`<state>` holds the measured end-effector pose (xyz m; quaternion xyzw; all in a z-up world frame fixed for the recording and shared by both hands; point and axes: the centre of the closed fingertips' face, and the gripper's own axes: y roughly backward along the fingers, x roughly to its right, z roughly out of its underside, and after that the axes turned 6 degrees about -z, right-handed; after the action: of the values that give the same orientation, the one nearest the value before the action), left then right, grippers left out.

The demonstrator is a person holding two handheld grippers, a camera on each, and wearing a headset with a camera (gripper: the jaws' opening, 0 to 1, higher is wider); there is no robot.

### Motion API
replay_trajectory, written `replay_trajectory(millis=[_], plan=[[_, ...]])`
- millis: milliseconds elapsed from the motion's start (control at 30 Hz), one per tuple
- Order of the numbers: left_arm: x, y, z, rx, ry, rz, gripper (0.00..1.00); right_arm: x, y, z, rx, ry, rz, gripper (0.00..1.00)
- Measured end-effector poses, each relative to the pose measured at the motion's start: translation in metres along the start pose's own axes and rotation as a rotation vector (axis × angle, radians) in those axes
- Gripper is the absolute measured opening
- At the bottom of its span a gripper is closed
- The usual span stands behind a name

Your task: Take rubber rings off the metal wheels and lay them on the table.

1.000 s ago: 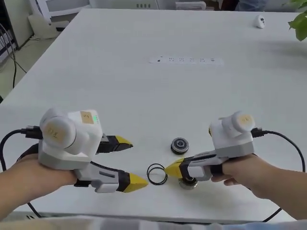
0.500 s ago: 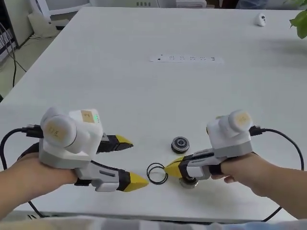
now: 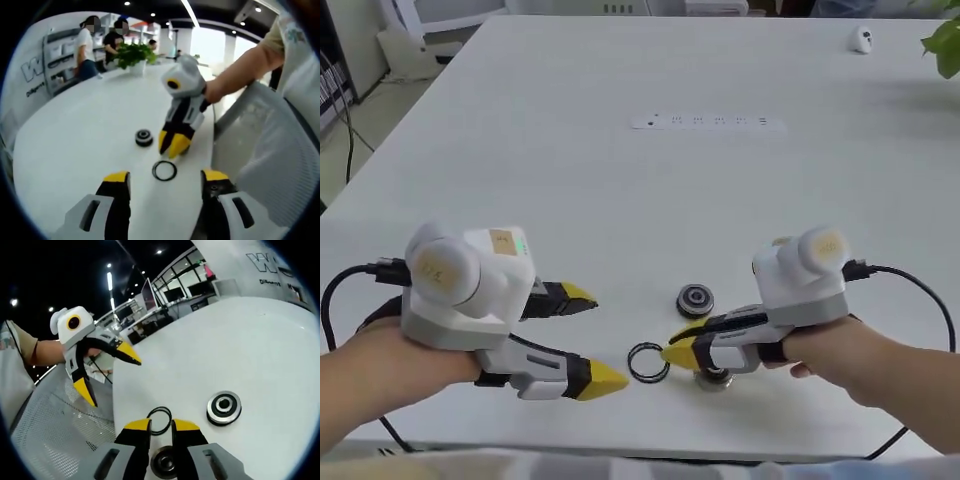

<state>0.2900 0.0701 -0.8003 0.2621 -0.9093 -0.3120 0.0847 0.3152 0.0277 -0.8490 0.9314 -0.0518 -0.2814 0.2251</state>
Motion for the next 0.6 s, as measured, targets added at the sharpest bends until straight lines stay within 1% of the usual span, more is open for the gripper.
replay_trajectory(millis=[167, 333, 467, 600], plan=[[-0.002, 0.0, -0.002, -0.001, -0.001, -0.002, 0.57, 0.003, 0.008, -0.01, 0.048, -0.015, 0.01, 0.15], [-0.006, -0.001, -0.005, -0.001, 0.003, -0.005, 0.56, 0.008, 0.021, -0.02, 0.101, -0.022, 0.031, 0.16], [-0.011, -0.003, -0.009, 0.003, 0.003, -0.011, 0.56, 0.013, 0.031, -0.026, 0.138, -0.039, 0.045, 0.16], [-0.017, -0.006, -0.014, 0.006, -0.002, -0.018, 0.55, 0.02, 0.044, -0.032, 0.167, -0.04, 0.071, 0.17]])
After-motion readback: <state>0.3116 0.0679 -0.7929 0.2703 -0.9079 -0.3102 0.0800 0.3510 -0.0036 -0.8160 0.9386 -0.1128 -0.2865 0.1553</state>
